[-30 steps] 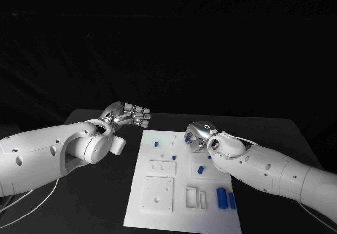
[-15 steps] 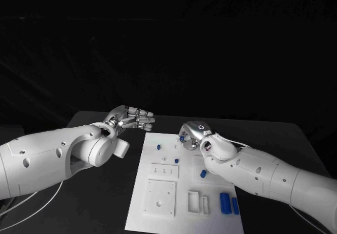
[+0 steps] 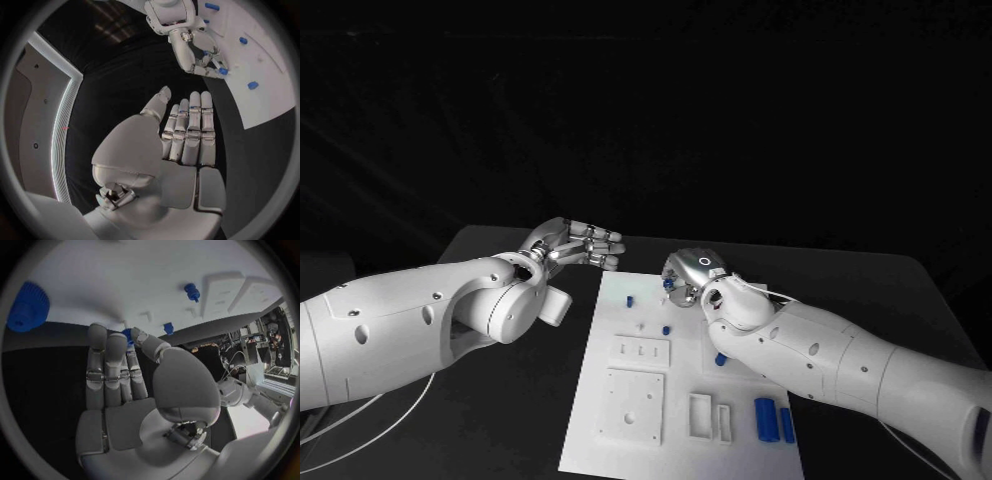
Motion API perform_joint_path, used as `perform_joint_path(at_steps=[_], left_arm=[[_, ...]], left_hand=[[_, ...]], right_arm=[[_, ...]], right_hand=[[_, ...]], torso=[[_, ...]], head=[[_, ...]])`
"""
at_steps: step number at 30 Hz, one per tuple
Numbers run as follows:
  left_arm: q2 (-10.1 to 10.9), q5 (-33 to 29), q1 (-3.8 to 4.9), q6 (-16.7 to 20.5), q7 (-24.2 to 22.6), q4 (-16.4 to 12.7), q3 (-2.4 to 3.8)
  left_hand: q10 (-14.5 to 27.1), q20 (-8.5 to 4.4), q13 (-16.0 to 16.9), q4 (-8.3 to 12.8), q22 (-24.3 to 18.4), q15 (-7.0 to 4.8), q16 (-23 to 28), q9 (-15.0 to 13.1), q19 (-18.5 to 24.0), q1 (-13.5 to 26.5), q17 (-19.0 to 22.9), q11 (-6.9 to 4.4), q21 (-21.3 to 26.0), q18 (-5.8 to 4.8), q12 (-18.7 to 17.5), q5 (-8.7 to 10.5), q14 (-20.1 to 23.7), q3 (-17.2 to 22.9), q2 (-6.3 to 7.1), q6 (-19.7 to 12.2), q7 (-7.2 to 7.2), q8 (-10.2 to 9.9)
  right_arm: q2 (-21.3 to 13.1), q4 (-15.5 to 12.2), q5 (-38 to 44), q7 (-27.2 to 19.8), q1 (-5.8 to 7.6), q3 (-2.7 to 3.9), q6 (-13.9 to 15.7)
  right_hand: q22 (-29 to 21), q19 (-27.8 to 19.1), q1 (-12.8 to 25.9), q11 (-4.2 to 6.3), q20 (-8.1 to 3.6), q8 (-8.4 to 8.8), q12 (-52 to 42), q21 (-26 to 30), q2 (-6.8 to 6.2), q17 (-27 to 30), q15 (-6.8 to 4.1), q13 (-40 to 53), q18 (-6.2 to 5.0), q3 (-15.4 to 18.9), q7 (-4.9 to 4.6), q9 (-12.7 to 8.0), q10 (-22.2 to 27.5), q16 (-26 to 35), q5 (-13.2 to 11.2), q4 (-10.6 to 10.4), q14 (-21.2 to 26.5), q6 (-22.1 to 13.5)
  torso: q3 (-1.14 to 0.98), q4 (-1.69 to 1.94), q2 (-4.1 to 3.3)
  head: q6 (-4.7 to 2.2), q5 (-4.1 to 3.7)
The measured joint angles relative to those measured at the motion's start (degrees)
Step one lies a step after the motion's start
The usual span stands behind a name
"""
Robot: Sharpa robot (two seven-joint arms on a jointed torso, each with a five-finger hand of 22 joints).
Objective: Assemble the parts on the task board
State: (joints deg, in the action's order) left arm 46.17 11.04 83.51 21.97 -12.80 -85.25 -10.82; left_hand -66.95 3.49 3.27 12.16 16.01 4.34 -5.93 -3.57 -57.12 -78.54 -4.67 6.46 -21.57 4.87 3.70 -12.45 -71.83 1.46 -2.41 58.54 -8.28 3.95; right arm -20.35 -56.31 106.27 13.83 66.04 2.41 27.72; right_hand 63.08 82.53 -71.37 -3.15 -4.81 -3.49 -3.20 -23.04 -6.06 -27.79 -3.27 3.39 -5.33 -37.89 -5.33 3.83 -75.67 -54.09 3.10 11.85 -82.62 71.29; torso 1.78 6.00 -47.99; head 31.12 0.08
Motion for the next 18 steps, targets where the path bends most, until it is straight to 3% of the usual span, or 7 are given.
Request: perform_joint_path(at_steps=[18], left_arm=[[-0.14, 0.03, 0.03, -0.12, 0.05, -0.18, 0.00]], left_hand=[[0.00, 0.00, -0.01, -0.15, 0.00, 0.00, 0.00, 0.00, 0.00, 0.00, 0.00, 0.00, 0.00, 0.00, 0.00, 0.00, 0.00, -0.15, 0.00, 0.00, 0.00, 0.00]], right_arm=[[0.79, 1.07, 0.55, 0.55, 0.02, 0.02, -0.38]], right_hand=[[0.83, 0.40, -0.08, 0.01, 0.01, 0.03, 0.21, 0.94, -0.08, 0.14, 0.02, 0.01, 0.04, -0.19, 0.02, 0.00, 0.01, 0.00, 0.14, 0.19, -0.02, -0.01]], torso=[[-0.03, -0.02, -0.34]], head=[[0.07, 0.42]])
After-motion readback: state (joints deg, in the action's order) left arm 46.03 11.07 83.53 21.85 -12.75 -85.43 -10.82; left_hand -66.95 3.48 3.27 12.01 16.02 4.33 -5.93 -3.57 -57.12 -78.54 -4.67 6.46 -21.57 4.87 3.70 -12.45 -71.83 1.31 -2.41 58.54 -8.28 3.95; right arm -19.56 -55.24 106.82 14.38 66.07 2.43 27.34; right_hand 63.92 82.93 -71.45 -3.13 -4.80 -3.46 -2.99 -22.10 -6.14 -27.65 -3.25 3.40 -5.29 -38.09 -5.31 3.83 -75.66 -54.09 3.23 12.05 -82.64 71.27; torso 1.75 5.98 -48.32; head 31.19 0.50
